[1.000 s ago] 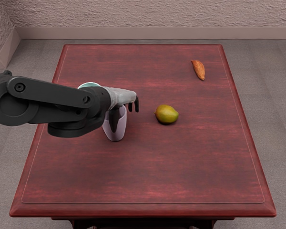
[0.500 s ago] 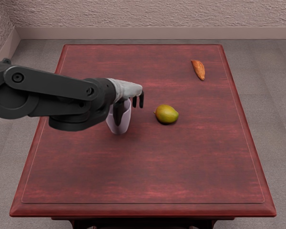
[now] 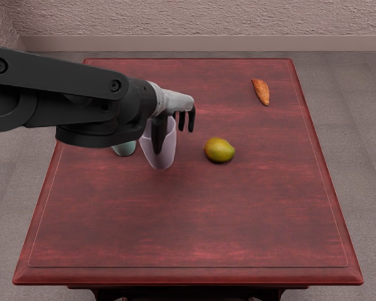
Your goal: Pick up cup and place in cup with left hand
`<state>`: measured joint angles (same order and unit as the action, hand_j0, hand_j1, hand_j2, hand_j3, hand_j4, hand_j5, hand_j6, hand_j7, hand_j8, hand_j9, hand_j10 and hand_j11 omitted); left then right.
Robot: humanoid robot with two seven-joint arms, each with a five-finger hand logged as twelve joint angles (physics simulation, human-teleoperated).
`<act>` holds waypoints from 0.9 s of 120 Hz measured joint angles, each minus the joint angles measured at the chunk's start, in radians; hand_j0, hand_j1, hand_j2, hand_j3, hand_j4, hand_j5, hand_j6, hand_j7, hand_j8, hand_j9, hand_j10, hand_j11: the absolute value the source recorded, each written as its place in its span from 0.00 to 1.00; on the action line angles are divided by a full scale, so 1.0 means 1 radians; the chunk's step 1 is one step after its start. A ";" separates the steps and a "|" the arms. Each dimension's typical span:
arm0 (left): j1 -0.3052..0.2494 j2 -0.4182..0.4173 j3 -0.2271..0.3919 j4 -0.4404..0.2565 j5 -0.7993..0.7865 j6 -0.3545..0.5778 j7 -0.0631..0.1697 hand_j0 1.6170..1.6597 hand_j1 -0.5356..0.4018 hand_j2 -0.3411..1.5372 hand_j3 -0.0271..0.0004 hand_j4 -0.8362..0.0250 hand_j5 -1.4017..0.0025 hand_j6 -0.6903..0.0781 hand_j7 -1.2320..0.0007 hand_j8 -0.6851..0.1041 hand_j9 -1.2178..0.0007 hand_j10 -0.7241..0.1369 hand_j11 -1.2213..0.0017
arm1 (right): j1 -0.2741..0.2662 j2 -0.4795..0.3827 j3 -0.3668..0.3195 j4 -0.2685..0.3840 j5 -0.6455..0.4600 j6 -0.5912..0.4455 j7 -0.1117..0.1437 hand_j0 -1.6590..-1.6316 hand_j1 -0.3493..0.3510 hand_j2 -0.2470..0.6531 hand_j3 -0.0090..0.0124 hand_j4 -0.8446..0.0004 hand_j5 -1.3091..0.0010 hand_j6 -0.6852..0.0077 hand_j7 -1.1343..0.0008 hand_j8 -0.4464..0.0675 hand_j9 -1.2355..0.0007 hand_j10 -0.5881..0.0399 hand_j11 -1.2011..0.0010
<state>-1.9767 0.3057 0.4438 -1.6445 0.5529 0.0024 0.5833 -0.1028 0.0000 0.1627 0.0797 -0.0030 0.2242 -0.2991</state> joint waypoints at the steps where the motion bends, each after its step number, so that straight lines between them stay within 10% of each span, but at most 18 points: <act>1: -0.002 0.001 0.000 0.000 -0.001 -0.001 0.000 0.93 0.43 0.24 0.99 0.44 0.56 0.31 0.50 0.39 0.49 0.45 0.50 | 0.000 0.000 0.000 0.000 0.000 0.000 0.000 0.04 0.00 0.27 0.42 1.00 1.00 0.99 1.00 0.87 1.00 0.94 1.00; 108: -0.055 0.179 0.013 0.015 0.021 -0.014 0.027 0.94 0.40 0.29 0.99 0.42 0.54 0.28 0.48 0.36 0.47 0.43 0.48 | 0.000 0.000 0.000 0.000 0.000 0.000 0.000 0.04 0.00 0.27 0.42 1.00 1.00 0.99 1.00 0.87 1.00 0.94 1.00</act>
<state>-2.0315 0.4847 0.4570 -1.6294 0.5742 -0.0111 0.6108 -0.1027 0.0000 0.1627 0.0797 -0.0030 0.2242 -0.2991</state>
